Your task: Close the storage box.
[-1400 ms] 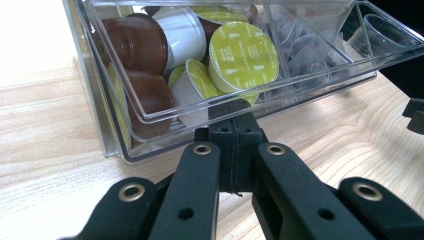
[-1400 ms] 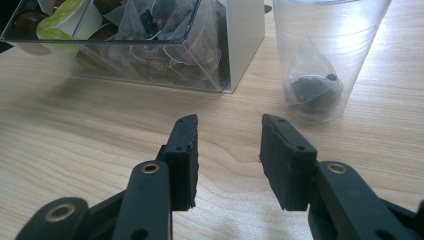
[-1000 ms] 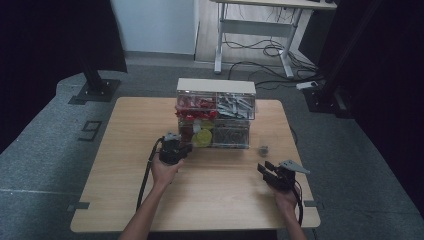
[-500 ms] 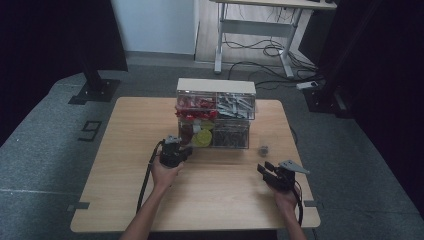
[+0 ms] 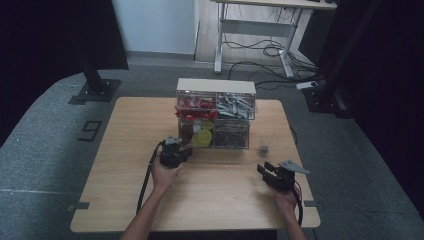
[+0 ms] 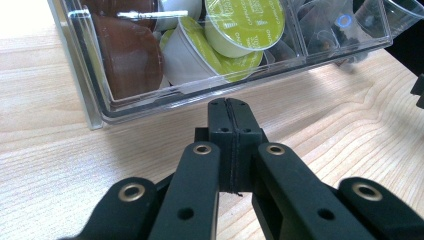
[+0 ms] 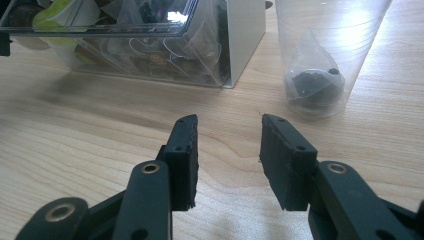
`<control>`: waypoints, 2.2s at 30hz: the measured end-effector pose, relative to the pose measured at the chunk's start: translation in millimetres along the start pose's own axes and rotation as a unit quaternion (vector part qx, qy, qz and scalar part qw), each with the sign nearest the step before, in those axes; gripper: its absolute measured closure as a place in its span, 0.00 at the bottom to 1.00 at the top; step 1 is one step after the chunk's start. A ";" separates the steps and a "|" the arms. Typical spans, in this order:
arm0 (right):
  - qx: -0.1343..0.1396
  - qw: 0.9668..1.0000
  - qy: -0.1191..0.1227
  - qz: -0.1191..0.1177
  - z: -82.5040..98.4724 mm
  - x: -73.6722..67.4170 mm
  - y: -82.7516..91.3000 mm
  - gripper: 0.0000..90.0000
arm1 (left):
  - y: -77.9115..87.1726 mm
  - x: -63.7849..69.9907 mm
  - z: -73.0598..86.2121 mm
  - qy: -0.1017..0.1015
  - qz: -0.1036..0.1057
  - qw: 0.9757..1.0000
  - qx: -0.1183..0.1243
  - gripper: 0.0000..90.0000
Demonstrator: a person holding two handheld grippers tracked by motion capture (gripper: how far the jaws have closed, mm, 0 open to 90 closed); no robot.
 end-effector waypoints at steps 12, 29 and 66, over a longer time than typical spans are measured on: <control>-0.003 1.000 0.005 0.001 1.2 -2.3 -1.1 0.62 | 1.5 2.9 11.3 -0.014 -0.004 1.000 0.000 0.98; -0.025 1.000 0.017 0.003 14.7 -2.9 0.5 0.56 | 10.0 3.7 54.5 -0.049 -0.010 0.998 -0.026 0.69; -0.072 0.997 0.021 0.021 39.9 10.5 26.5 0.48 | 23.7 -14.9 107.3 -0.048 -0.071 0.995 -0.048 0.54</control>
Point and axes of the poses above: each handheld gripper's, and its own axes: y roughly backward along the jaws, z roughly out of its underside, x roughly to its right, the point moved 6 cm from there along -y, roughly forward along the jaws, and after that the axes turned 10 degrees about -x, right-handed, at the moved point
